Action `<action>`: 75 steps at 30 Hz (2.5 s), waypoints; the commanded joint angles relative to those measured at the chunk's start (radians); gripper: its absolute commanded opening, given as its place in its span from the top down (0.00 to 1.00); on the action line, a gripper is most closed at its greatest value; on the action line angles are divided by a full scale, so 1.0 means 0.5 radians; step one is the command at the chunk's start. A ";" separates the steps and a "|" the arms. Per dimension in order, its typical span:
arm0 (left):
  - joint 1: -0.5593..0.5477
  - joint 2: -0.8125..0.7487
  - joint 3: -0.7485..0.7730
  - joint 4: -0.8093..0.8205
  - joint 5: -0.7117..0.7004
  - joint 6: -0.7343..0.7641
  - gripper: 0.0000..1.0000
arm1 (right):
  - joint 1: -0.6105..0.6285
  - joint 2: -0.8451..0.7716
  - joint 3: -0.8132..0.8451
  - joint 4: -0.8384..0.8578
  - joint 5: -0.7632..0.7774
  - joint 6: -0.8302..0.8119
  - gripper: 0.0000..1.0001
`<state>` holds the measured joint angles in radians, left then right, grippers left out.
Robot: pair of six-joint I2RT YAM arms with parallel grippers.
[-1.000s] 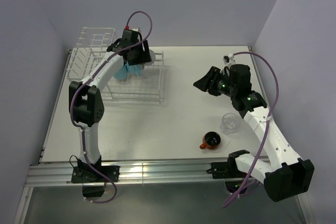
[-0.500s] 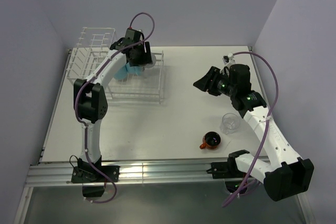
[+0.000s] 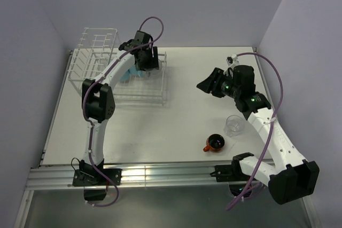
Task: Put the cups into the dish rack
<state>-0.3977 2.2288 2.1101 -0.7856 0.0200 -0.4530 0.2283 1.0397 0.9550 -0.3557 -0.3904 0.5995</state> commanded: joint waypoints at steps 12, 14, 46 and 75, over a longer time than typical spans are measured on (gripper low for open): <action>-0.002 0.025 0.179 0.019 -0.120 0.001 0.59 | 0.001 0.037 -0.002 0.058 -0.011 -0.061 0.45; -0.002 0.031 0.173 0.019 -0.123 0.004 0.50 | 0.001 0.037 -0.005 0.058 -0.011 -0.061 0.45; -0.091 -0.043 0.090 0.169 -0.157 0.056 0.22 | 0.001 0.019 -0.026 0.052 0.023 -0.085 0.44; -0.244 -0.815 -0.234 0.095 -0.571 0.023 0.14 | -0.003 -0.103 0.090 -0.153 0.195 -0.171 0.44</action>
<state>-0.4950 1.9690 2.0502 -0.7372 -0.2226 -0.4316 0.2283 1.0401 0.9436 -0.4080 -0.3351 0.5438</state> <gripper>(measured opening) 0.859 0.558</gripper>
